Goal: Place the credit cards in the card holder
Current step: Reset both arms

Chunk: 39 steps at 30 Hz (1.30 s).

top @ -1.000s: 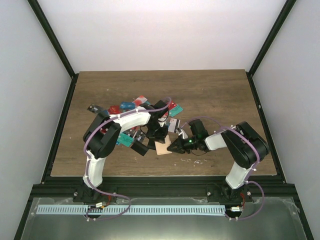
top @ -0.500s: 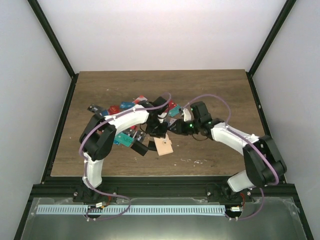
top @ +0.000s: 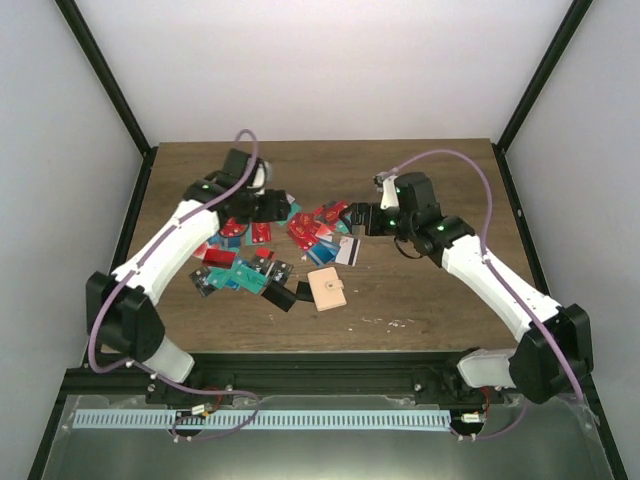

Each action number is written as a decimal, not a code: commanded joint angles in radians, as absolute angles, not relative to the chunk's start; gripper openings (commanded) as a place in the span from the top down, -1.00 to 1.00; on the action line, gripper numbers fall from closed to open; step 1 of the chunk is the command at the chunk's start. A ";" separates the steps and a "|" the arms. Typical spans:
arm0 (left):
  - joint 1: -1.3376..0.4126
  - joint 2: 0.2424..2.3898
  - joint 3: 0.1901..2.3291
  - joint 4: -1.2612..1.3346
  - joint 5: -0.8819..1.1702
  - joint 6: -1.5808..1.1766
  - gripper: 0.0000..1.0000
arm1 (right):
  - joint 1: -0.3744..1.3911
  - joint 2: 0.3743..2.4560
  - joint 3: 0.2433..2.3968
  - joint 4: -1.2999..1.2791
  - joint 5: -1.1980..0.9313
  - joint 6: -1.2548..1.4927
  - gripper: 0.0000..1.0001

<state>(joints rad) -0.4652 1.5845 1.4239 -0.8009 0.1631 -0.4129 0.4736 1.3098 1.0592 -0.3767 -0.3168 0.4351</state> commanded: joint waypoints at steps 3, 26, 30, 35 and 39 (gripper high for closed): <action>-0.359 1.451 1.292 -0.664 -0.049 -0.305 -0.70 | 0.465 1.244 1.117 -0.390 -0.036 0.378 -1.00; -0.044 1.151 0.299 0.699 -0.163 -0.001 -0.66 | 0.263 1.023 0.287 0.624 0.350 0.111 -1.00; -0.012 1.275 0.290 0.858 -0.092 -0.017 -0.66 | 0.249 1.101 0.213 0.811 0.320 0.029 -1.00; -0.006 1.416 0.323 0.957 -0.092 0.010 -0.68 | 0.190 1.266 0.171 1.054 0.212 0.006 -1.00; 0.007 1.523 0.301 1.097 -0.095 0.002 -0.69 | 0.111 1.368 0.203 1.166 0.049 -0.011 -1.00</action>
